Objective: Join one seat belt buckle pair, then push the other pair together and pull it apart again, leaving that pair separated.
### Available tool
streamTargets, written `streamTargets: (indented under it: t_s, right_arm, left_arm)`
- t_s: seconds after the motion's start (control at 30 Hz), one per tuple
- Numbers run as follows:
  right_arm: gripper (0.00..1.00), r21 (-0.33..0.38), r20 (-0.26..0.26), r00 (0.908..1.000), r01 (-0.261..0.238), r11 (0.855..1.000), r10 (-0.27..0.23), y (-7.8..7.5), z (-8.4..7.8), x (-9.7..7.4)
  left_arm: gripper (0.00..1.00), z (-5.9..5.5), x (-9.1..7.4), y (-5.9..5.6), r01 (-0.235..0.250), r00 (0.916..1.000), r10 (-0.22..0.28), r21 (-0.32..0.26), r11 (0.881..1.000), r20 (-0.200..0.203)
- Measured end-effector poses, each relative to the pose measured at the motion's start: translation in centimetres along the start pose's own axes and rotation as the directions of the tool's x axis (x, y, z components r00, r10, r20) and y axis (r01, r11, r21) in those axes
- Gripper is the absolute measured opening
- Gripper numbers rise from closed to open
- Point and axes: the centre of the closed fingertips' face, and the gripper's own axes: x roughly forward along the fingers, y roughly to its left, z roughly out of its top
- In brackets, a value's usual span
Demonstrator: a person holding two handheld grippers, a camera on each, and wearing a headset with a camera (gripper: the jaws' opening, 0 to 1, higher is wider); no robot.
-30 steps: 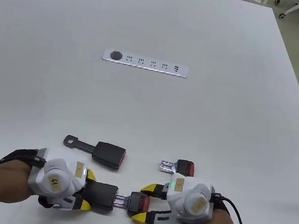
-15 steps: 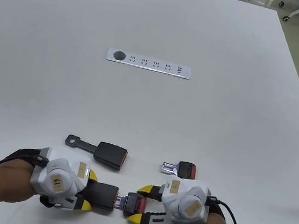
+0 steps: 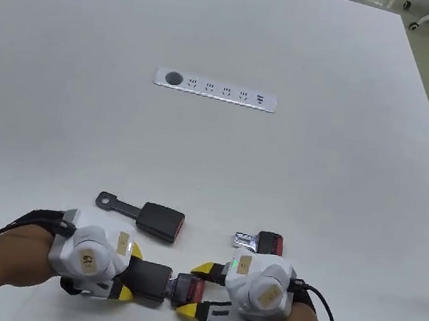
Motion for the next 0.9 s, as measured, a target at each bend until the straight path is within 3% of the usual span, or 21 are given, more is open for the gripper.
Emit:
streamTargets:
  t_s: [0.1, 0.9]
  right_arm:
    - [0.33, -0.003, -0.003, 0.9998, -0.018, 1.000, 0.018, 0.36, 0.22, 0.33]
    - [0.33, -0.027, -0.024, 0.9996, -0.013, 1.000, 0.013, -0.23, -0.22, -0.06]
  left_arm:
    - [0.33, -0.18, -0.01, 0.01, 0.000, 1.0000, 0.000, -0.001, 1.000, -0.004]
    - [0.33, 0.00, 0.13, -0.28, 0.024, 0.9997, -0.024, 0.035, 0.999, 0.002]
